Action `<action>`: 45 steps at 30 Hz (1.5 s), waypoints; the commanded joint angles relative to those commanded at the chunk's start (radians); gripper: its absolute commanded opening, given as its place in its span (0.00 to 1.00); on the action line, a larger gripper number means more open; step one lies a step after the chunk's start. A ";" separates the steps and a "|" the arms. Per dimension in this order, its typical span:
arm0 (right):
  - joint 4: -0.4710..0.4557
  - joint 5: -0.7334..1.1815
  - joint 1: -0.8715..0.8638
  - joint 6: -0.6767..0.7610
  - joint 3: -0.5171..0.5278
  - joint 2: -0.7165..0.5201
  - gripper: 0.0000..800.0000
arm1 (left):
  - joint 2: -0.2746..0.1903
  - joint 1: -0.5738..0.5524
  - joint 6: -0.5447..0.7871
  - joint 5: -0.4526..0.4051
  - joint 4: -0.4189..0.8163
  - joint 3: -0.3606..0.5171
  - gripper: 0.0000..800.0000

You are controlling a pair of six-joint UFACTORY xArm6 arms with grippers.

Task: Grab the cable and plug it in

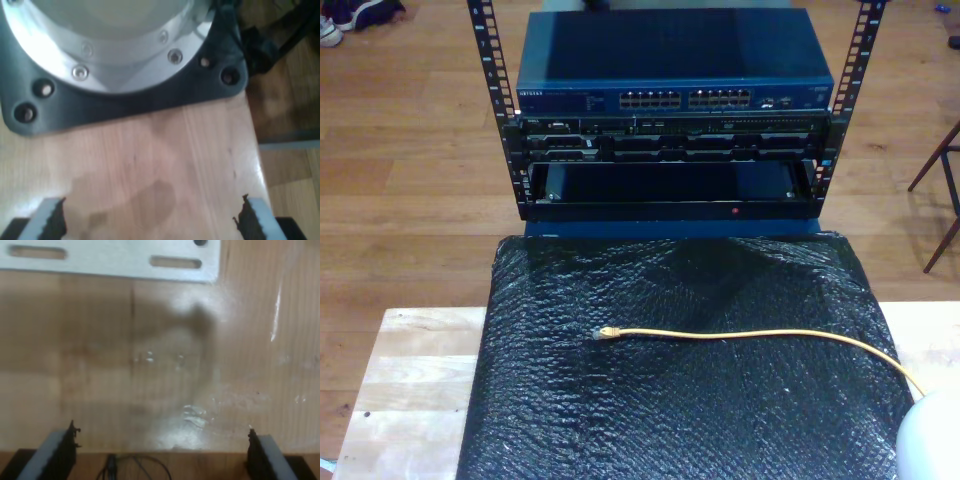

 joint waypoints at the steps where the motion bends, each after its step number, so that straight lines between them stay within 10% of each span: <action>1: -0.002 0.020 0.000 0.006 -0.012 -0.002 1.00 | 0.000 0.000 0.000 0.018 0.000 -0.014 1.00; 29: 0.028 0.440 0.212 0.611 -0.531 0.183 1.00 | -0.003 -0.227 -0.183 0.460 -0.167 -0.362 1.00; 45: 0.361 0.752 0.282 0.913 -0.816 0.358 1.00 | 0.000 -0.502 -0.491 0.477 -0.285 -0.379 1.00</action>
